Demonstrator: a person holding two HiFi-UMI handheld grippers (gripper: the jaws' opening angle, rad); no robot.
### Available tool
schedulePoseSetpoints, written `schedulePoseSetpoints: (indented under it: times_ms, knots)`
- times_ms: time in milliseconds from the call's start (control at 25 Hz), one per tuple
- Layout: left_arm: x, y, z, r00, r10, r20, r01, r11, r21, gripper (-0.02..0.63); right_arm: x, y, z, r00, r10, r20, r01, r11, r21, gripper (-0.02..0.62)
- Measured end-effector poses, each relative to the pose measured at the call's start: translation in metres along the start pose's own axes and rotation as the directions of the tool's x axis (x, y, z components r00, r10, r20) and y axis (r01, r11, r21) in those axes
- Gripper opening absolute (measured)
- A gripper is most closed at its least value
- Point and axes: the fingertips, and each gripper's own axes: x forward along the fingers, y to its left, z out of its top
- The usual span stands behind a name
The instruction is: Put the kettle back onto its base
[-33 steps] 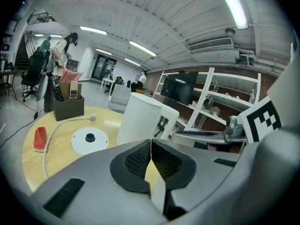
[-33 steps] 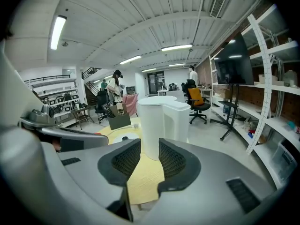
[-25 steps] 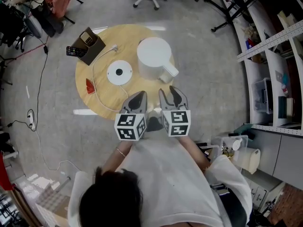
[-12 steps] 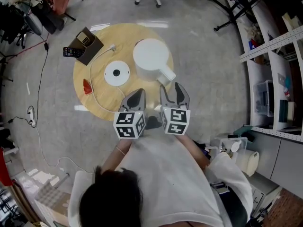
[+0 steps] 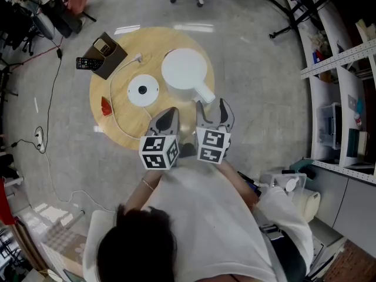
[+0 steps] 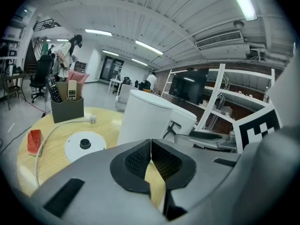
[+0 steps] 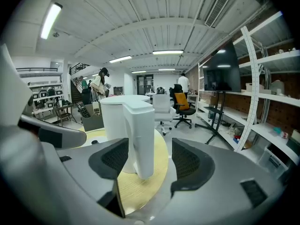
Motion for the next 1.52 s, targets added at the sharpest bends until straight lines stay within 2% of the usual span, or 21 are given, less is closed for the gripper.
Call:
schedulePoseSetpoints:
  times_ms: [160, 400, 960, 1520]
  knots:
    - [0.004, 0.001, 0.001, 1.0, 0.013, 0.0, -0.013, 1.0, 0.005, 0.026, 0.009, -0.001, 0.001, 1.0, -0.006, -0.006, 0.006, 0.999, 0.033, 0.278]
    - [0.002, 0.008, 0.006, 0.999, 0.048, 0.013, -0.049, 0.999, 0.005, 0.026, 0.02, -0.001, 0.006, 1.0, -0.013, 0.001, 0.013, 1.0, 0.012, 0.276]
    - [0.006, 0.015, 0.006, 0.997, 0.073, 0.015, -0.073, 0.997, 0.0, 0.026, 0.031, -0.007, 0.011, 0.999, -0.034, 0.009, 0.034, 0.999, -0.006, 0.276]
    - [0.005, 0.034, -0.001, 0.994, 0.104, -0.01, -0.105, 0.994, -0.018, 0.026, 0.053, -0.033, 0.024, 0.991, -0.126, 0.048, 0.125, 0.992, 0.019, 0.276]
